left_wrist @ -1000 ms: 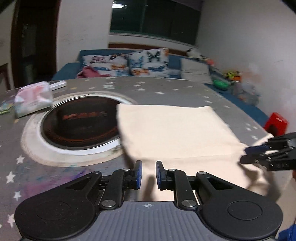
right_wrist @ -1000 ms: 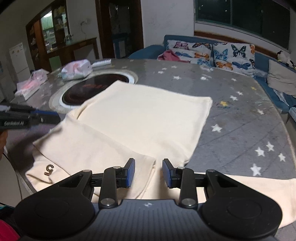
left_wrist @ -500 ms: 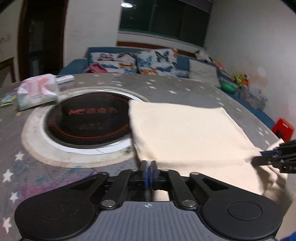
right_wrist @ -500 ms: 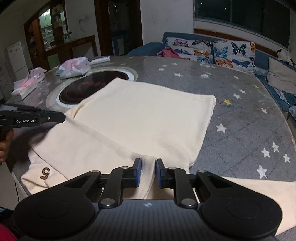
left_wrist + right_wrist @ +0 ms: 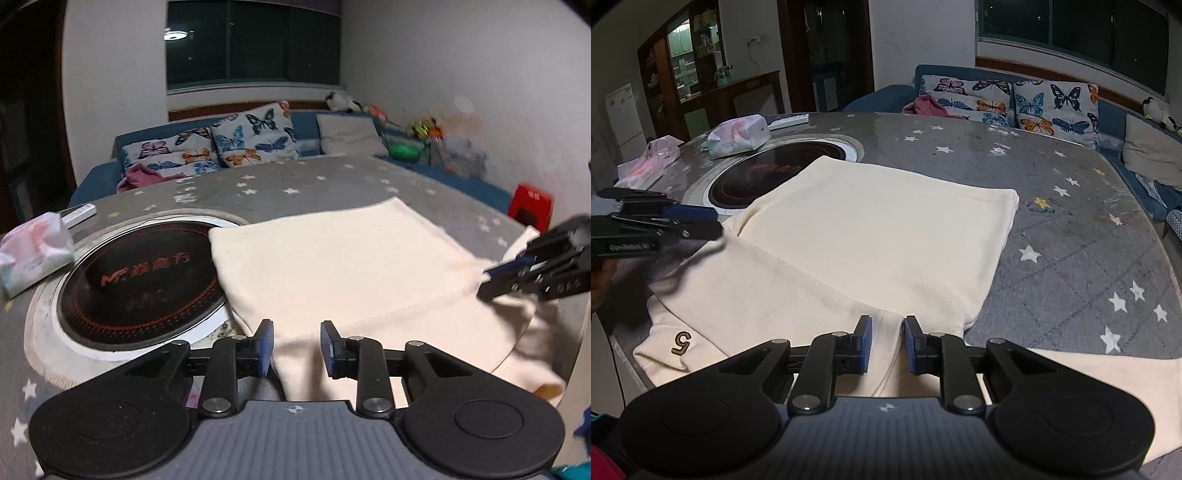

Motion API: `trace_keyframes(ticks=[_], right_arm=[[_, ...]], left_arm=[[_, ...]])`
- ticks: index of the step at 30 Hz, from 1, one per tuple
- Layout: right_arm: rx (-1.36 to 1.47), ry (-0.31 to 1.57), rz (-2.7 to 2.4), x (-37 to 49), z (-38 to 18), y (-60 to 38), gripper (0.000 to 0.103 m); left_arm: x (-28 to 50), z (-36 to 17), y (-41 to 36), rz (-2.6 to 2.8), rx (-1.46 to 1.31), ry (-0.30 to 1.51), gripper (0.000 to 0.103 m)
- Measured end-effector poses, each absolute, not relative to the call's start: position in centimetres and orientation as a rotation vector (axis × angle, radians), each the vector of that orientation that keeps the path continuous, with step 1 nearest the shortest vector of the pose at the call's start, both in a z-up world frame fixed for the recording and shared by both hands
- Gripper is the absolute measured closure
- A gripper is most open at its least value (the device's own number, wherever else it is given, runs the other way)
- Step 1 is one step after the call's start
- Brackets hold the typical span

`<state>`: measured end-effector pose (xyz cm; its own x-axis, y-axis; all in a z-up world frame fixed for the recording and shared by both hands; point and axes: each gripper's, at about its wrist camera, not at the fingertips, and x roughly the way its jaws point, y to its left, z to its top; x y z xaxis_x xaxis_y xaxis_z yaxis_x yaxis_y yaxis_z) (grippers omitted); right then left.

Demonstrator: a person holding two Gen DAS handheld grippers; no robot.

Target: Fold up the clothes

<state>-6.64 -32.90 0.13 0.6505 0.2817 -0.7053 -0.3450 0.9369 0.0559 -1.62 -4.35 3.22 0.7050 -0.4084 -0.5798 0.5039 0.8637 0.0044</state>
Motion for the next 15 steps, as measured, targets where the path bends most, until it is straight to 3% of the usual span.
trace_keyframes(ticks=[3,6,15], right_arm=[[-0.086,0.791,0.355,-6.62,0.01,-32.9,0.084],[-0.085,0.793,0.354,-6.61,-0.08,-32.88,0.084],[-0.082,0.797,0.353,-6.67,-0.16,-32.83,0.083]], left_arm=[[-1.21,2.8,-4.52,-0.54,0.208,0.599,0.073],[-0.93,2.55,-4.48,-0.538,0.234,0.587,0.082],[-1.34,2.43,-4.69,-0.578,0.314,0.535,0.079]])
